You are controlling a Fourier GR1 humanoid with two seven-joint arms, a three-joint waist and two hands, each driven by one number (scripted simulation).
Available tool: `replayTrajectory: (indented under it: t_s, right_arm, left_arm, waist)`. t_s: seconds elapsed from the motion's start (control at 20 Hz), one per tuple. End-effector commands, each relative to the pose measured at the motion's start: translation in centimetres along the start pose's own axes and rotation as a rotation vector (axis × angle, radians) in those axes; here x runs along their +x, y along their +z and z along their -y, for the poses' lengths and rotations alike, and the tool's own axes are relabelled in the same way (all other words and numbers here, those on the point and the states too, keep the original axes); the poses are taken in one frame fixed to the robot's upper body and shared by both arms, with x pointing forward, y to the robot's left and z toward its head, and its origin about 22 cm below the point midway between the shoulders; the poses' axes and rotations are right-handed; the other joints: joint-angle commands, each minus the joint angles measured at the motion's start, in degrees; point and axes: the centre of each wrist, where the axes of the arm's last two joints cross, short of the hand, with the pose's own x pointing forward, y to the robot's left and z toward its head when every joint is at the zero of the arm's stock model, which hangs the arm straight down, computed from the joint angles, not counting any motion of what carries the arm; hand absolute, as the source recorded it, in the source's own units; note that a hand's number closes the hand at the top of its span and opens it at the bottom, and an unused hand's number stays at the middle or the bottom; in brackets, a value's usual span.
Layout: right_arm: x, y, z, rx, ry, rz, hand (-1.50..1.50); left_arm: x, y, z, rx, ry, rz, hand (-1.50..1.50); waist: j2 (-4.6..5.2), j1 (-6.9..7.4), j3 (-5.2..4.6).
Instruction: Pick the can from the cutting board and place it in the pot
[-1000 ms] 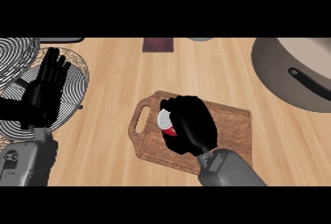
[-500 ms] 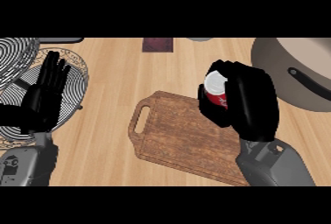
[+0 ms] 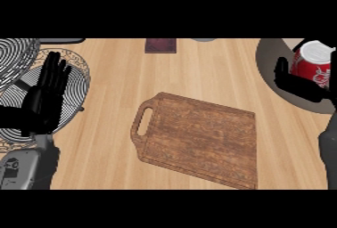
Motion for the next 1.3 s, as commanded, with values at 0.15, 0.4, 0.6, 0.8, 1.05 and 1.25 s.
replayTrajectory:
  t_s: [0.15, 0.4, 0.6, 0.8, 1.05, 1.25]
  right_arm:
    - [-9.8, -2.9, 1.9, 0.03, 0.058, -0.091, 1.5]
    - [-15.7, -5.6, 2.0, 0.001, 0.027, -0.123, 1.5]
    - [-19.3, -6.8, 0.5, 0.007, -0.004, -0.099, 1.5]
    - [-20.9, -7.8, -1.1, 0.045, 0.017, -0.096, 1.5]
    - [-22.6, -7.7, -3.0, 0.047, 0.06, -0.112, 1.5]
    - [-23.6, -8.2, -2.0, 0.151, 0.099, -0.156, 1.5]
  left_arm:
    - [-0.2, -0.2, -0.4, -0.005, 0.006, 0.016, 0.0]
    - [1.2, 0.5, 0.1, -0.028, -0.002, 0.004, 0.0]
    - [1.2, -1.0, 0.1, -0.019, 0.003, 0.001, 0.0]
    - [0.6, -0.7, 2.2, -0.03, 0.012, -0.001, 0.0]
    - [0.1, -0.4, 1.2, -0.048, 0.011, 0.018, 0.0]
    - [2.0, -2.0, 0.8, -0.048, 0.019, 0.014, 0.0]
  waist:
    - [0.09, 0.3, 0.02]
    - [0.17, 0.95, 0.04]
    - [0.47, 1.49, 0.08]
    - [0.49, 1.77, 0.08]
    - [0.97, 3.01, 0.14]
    - [1.01, 3.0, 0.15]
